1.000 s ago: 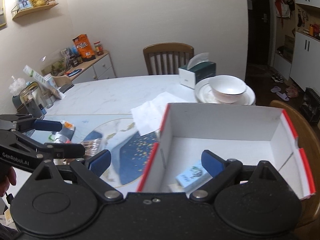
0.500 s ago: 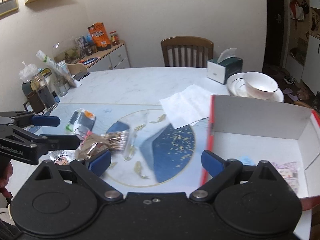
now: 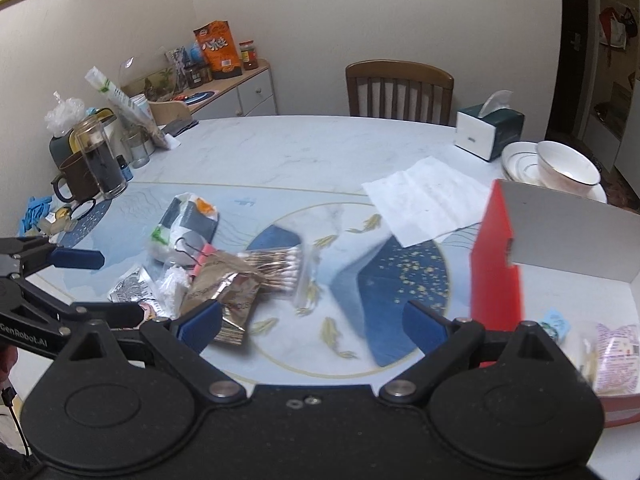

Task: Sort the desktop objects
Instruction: 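Grasp the cartoon-face cookie with the left tool while the right tool grasps the gold foil bag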

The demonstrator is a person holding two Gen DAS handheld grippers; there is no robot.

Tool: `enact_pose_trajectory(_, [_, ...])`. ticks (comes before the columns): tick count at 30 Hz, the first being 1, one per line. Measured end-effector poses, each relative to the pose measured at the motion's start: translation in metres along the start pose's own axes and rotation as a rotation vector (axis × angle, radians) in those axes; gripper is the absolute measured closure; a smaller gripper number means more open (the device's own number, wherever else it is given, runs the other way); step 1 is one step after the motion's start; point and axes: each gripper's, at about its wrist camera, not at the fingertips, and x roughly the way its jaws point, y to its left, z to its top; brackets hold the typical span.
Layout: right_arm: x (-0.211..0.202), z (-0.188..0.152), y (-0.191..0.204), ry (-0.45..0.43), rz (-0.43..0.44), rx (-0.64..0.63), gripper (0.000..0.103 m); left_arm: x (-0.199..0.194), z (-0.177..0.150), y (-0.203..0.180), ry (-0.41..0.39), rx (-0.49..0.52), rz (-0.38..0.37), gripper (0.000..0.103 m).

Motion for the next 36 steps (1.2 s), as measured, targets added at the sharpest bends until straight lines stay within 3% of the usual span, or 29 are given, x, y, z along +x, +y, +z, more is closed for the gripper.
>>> enact_pose_trajectory(8, [0.025, 0.004, 0.028, 0.014, 0.006, -0.027, 0.008, 0.011, -0.016, 0.024, 0.025, -0.014, -0.015, 0.0])
enact_pose_trajectory(19, [0.064, 0.013, 0.054, 0.054, 0.004, -0.037, 0.012, 0.032, -0.035, 0.019, 0.091, 0.078, -0.04, 0.001])
enact_pose_trajectory(29, [0.1, 0.017, 0.076, 0.128, -0.002, -0.024, 0.019, 0.038, -0.036, 0.015, 0.083, 0.116, -0.033, 0.001])
enact_pose_trajectory(36, [0.117, 0.016, 0.084, 0.163, -0.016, -0.027, 0.02, 0.042, -0.04, 0.014, 0.101, 0.134, -0.025, 0.012])
